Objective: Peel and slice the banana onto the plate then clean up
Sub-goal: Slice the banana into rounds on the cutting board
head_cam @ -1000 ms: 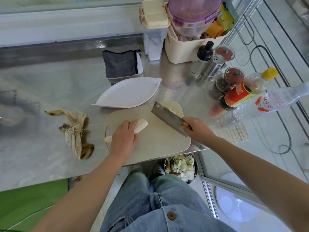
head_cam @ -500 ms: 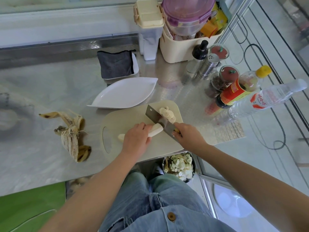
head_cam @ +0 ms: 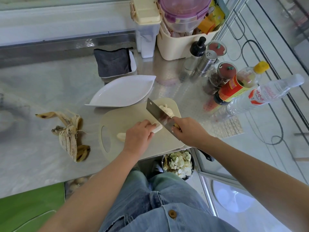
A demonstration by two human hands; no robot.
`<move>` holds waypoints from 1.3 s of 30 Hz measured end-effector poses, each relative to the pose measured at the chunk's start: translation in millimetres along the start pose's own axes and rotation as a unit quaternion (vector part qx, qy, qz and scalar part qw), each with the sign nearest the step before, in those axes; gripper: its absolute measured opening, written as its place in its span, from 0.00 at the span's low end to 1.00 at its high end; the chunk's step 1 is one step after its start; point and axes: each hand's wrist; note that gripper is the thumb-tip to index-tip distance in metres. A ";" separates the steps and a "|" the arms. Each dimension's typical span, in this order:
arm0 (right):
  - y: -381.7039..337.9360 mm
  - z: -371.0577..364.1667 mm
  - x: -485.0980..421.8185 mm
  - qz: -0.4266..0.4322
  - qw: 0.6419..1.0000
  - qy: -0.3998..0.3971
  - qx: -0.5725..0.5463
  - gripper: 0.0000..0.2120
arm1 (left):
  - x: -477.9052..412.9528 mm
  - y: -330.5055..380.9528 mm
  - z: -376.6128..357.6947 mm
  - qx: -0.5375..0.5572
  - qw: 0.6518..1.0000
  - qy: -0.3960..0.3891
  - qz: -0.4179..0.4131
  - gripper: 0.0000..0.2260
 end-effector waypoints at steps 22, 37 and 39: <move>4.0 0.7 -1.2 0.002 0.999 -0.032 0.015 0.04 | -1.6 0.2 1.4 -0.013 1.000 0.001 0.000 0.16; 4.0 -22.6 -3.9 -0.013 1.000 0.010 0.003 0.05 | -0.7 -0.6 1.0 0.010 1.000 -0.014 0.009 0.15; 3.7 -15.5 -2.2 -0.002 1.000 0.023 0.004 0.06 | -0.9 -1.0 0.8 0.008 1.000 -0.013 0.005 0.15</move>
Point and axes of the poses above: each hand's wrist, its own x-axis away from the middle knuckle, its own z-axis out of the back of the hand, y = z × x, and after that the axes turned 13 degrees about -x, right-handed
